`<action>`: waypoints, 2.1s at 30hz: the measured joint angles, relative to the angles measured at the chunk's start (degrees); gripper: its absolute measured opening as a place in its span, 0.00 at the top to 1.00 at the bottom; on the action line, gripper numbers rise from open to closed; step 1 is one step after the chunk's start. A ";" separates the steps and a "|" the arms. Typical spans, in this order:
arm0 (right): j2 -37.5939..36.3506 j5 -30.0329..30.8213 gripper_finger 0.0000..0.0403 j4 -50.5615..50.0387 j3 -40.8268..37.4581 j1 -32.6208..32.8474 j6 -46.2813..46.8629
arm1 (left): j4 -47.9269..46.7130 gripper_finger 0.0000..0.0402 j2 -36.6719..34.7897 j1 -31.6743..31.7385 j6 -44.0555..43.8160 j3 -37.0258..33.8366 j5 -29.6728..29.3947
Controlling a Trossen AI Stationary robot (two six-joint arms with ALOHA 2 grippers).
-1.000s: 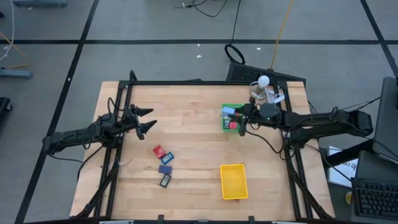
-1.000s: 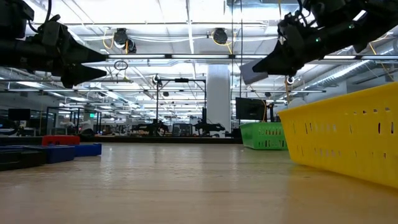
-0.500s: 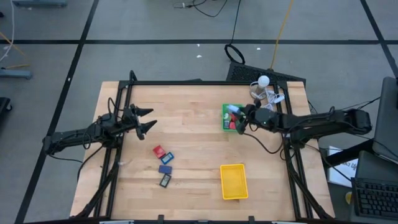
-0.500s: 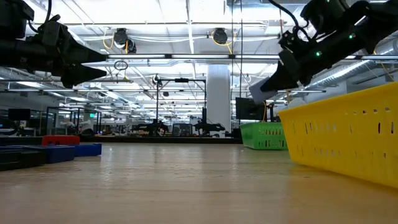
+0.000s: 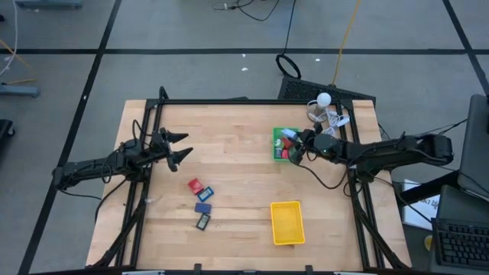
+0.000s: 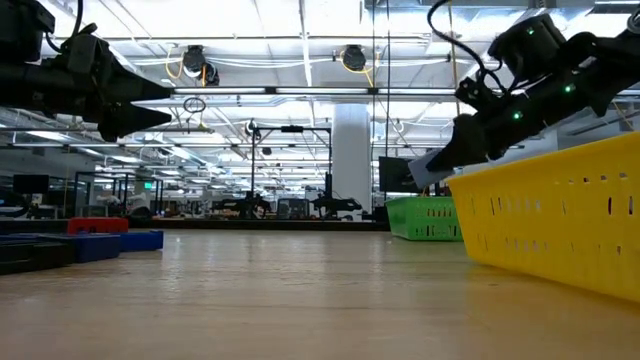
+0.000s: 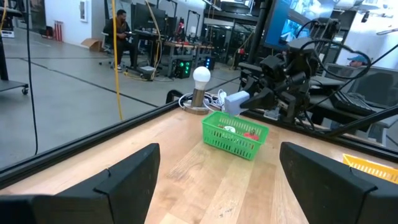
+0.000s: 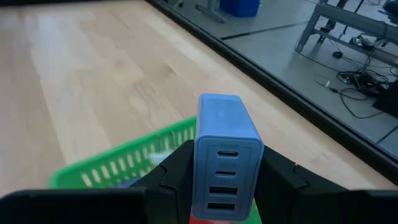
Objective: Pick & Place Office items
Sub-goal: Put the blue charger adapter into the green bin
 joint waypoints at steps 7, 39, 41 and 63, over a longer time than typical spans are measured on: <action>4.14 -0.01 0.71 2.64 -0.12 -0.03 -2.99 | -0.01 0.16 0.00 0.00 0.00 0.04 0.00; 5.47 -5.26 0.71 6.05 -0.11 -2.73 -12.59 | -0.01 0.16 0.00 0.00 0.00 0.04 0.00; 5.47 -7.53 0.71 6.20 -0.11 -4.20 -12.53 | -0.01 0.16 0.00 0.00 0.02 0.04 0.00; 11.07 -19.38 0.71 10.17 -0.11 -10.96 -12.55 | -0.01 0.16 0.01 0.01 0.02 0.04 0.00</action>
